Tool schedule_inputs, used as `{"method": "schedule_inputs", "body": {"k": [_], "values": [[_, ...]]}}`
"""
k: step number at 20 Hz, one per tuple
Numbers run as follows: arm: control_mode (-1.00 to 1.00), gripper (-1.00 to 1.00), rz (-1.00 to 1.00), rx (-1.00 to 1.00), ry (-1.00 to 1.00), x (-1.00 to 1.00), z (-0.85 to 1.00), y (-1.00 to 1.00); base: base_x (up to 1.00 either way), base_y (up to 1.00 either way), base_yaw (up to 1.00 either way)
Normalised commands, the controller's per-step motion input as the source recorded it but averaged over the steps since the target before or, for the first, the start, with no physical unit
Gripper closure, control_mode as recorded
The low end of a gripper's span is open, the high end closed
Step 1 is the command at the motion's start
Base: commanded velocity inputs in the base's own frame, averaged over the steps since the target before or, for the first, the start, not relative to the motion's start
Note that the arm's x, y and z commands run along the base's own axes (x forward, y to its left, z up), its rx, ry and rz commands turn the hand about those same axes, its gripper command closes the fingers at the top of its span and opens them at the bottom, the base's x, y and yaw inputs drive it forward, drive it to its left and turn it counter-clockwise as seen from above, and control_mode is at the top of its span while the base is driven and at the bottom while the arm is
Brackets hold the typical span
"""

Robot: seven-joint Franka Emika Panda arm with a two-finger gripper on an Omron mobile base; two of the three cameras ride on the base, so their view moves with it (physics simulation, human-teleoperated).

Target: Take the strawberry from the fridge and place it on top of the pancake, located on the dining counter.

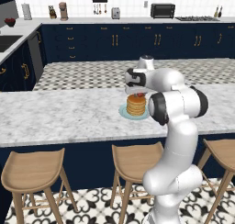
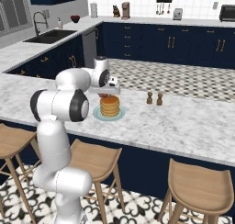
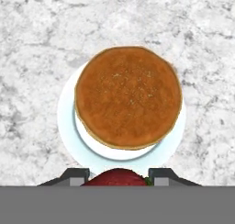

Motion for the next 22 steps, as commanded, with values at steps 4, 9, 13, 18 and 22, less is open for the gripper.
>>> {"method": "schedule_inputs", "body": {"k": [4, 9, 13, 18, 22], "values": [[-1.00, 1.00, 0.00, 0.00, 0.00, 0.39, -0.16, -0.08, 0.00, 0.00, 0.00], [-1.00, 1.00, 0.00, 0.00, 0.00, 0.25, -0.19, -0.07, 0.00, 0.00, 0.00], [-1.00, 1.00, 0.00, 0.00, -0.01, 0.00, -0.20, 0.00, 0.00, 0.00, 0.00], [-1.00, 1.00, 0.00, 0.00, 0.00, 0.00, -0.22, -0.02, 0.00, 0.00, 0.00], [-1.00, 1.00, 0.01, 0.00, 0.00, 0.00, -0.22, 0.00, 0.00, 0.00, 0.00]]}}
